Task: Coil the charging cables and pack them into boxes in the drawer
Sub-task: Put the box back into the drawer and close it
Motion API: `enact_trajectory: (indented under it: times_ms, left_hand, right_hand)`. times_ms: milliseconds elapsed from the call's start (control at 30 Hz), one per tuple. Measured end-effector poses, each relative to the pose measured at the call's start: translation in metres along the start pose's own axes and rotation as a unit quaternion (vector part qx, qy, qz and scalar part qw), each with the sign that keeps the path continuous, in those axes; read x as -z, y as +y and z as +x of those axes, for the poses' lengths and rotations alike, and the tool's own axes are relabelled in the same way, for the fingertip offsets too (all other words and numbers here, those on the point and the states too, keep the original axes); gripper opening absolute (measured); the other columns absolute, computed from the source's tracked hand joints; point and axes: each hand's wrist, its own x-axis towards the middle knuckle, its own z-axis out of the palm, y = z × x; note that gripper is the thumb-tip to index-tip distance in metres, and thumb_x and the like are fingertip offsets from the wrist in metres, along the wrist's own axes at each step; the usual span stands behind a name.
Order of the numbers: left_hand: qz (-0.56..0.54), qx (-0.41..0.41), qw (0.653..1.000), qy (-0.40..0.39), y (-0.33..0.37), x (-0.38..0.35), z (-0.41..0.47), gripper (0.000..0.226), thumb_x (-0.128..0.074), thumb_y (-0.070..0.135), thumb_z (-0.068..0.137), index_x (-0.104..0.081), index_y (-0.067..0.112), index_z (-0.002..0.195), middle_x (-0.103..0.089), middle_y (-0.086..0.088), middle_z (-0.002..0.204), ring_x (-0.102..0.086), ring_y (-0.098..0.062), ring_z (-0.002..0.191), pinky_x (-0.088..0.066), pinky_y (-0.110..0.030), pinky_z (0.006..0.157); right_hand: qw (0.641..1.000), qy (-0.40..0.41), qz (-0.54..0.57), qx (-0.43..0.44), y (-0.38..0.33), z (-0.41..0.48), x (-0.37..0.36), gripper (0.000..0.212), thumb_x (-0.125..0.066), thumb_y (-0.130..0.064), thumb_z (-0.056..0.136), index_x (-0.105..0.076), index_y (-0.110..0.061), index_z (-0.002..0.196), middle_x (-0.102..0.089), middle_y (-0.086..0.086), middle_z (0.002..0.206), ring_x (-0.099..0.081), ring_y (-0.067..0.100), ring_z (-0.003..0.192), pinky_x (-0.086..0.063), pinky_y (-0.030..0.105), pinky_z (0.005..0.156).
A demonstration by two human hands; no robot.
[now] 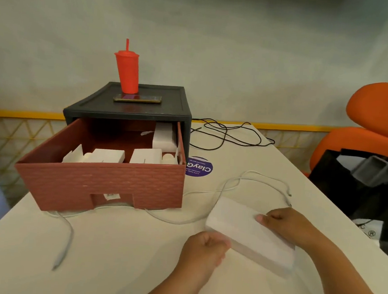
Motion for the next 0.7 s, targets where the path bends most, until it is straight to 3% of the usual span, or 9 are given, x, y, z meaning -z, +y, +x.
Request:
enact_trajectory:
  times_ms: [100,167,233,300,400,467,567,700]
  left_hand:
    - [0.041,-0.020,0.999,0.012,-0.003,-0.003,0.004,0.028,-0.066,0.034,0.068,-0.070,0.019,0.092,-0.066,0.009,0.079,-0.058,-0.006,0.068,-0.049,-0.021,0.076]
    - [0.072,-0.042,0.997,0.008,-0.003,-0.003,0.004,0.033,-0.062,0.037,0.066,-0.071,0.024,0.095,-0.070,0.010,0.092,-0.063,-0.007,0.083,-0.050,-0.024,0.086]
    - [0.114,-0.067,0.991,-0.003,-0.001,-0.005,0.001,0.027,-0.060,0.035,0.071,-0.069,0.028,0.095,-0.070,0.008,0.095,-0.064,-0.008,0.089,-0.050,-0.021,0.082]
    - [0.142,-0.095,0.985,-0.004,0.001,-0.005,-0.002,0.017,-0.059,0.030,0.080,-0.063,0.031,0.097,-0.065,0.010,0.093,-0.062,-0.004,0.087,-0.047,-0.012,0.071]
    - [0.124,-0.123,0.984,-0.024,0.002,-0.006,-0.006,0.027,-0.054,0.023,0.088,-0.052,0.045,0.103,-0.063,0.010,0.103,-0.060,-0.002,0.092,-0.045,-0.009,0.069]
    - [0.072,-0.118,0.989,-0.046,0.003,-0.008,-0.010,0.047,-0.054,0.021,0.090,-0.038,0.052,0.121,-0.061,0.014,0.114,-0.060,-0.001,0.099,-0.046,-0.009,0.073]
    - [0.008,-0.131,0.989,-0.068,0.005,-0.008,-0.014,0.076,-0.060,0.028,0.081,-0.015,0.048,0.139,-0.052,0.016,0.128,-0.056,-0.002,0.108,-0.048,-0.015,0.085]
    - [-0.024,-0.192,0.980,-0.040,0.029,0.008,-0.022,0.068,-0.059,0.019,0.089,-0.019,0.058,0.127,-0.054,0.022,0.121,-0.058,-0.002,0.105,-0.051,-0.019,0.082]
  right_hand:
    - [0.997,-0.054,0.051,0.006,-0.001,-0.016,-0.007,0.035,-0.055,-0.047,0.087,-0.067,-0.016,0.077,-0.067,0.001,0.079,-0.063,0.018,0.077,-0.041,0.025,0.068]
    - [0.993,-0.066,0.095,0.028,-0.005,-0.027,-0.017,0.021,-0.055,-0.038,0.089,-0.067,-0.022,0.086,-0.070,-0.005,0.086,-0.066,0.013,0.080,-0.046,0.023,0.068]
    - [0.986,-0.046,0.149,0.055,-0.012,-0.035,-0.031,0.011,-0.052,-0.028,0.092,-0.062,-0.030,0.091,-0.067,-0.009,0.091,-0.065,0.009,0.083,-0.049,0.024,0.073]
    - [0.976,-0.018,0.209,0.065,-0.018,-0.043,-0.043,0.009,-0.053,-0.033,0.088,-0.057,-0.035,0.096,-0.065,-0.011,0.098,-0.063,0.009,0.087,-0.050,0.027,0.078]
    - [0.948,0.008,0.313,0.061,-0.025,-0.052,-0.052,0.045,-0.050,-0.045,0.069,-0.048,-0.039,0.114,-0.061,-0.014,0.111,-0.062,0.009,0.094,-0.049,0.027,0.074]
    - [0.931,0.031,0.357,0.070,-0.031,-0.056,-0.056,0.055,-0.049,-0.044,0.067,-0.041,-0.039,0.121,-0.056,-0.017,0.115,-0.060,0.008,0.095,-0.046,0.024,0.069]
    - [0.906,0.058,0.409,0.092,-0.048,-0.063,-0.061,0.057,-0.050,-0.039,0.067,-0.040,-0.041,0.122,-0.055,-0.019,0.117,-0.060,0.009,0.095,-0.046,0.025,0.069]
    - [0.879,0.087,0.452,0.126,-0.082,-0.069,-0.053,0.050,-0.052,-0.037,0.066,-0.043,-0.051,0.114,-0.059,-0.022,0.109,-0.062,0.008,0.091,-0.048,0.023,0.066]
